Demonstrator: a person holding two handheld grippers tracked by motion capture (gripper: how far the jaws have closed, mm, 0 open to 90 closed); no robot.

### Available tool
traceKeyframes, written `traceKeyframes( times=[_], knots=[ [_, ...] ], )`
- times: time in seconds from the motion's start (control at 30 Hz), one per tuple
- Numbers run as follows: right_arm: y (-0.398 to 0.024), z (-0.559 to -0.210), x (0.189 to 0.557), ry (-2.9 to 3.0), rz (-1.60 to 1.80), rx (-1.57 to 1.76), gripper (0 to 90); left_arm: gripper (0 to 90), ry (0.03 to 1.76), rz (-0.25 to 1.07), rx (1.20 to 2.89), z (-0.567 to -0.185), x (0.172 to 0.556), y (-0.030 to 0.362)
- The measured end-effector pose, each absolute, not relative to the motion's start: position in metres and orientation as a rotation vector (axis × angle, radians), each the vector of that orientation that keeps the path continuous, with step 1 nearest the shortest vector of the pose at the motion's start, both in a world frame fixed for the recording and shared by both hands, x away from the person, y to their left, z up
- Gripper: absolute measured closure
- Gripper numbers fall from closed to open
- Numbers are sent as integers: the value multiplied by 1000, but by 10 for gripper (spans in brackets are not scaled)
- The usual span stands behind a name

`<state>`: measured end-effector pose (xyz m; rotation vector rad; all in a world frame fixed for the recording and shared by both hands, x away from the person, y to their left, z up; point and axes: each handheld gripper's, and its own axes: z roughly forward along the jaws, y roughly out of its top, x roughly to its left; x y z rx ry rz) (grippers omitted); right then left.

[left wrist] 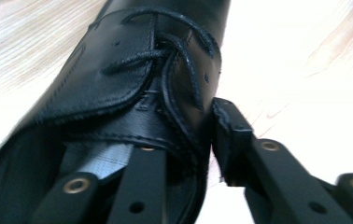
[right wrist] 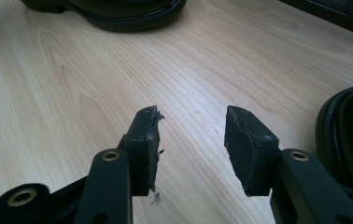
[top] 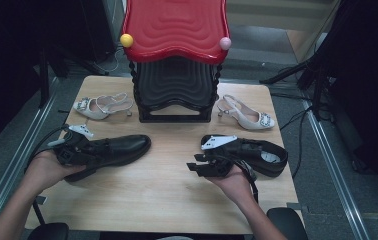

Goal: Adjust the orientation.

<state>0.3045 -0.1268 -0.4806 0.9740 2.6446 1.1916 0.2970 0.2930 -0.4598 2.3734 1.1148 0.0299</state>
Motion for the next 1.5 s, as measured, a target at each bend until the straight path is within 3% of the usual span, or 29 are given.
traceKeyframes(
  times=[0.37, 0.67, 1.07, 1.4, 1.5],
  knots=[
    [-131, -478, 306, 2623, 1220, 989, 562, 828, 1066, -2, 2298, -443, 296, 272],
    [-133, -477, 305, 2616, 1223, 991, 560, 827, 1011, -18, 2286, -435, 303, 225],
    [-133, -478, 305, 2623, 1218, 991, 559, 825, 1056, -12, 2247, -445, 316, 169],
    [-130, -481, 306, 2631, 1203, 994, 559, 818, 1081, -7, 2257, -463, 313, 148],
    [-129, -482, 306, 2629, 1210, 989, 561, 773, 1072, -33, 2269, -465, 312, 150]
  ],
)
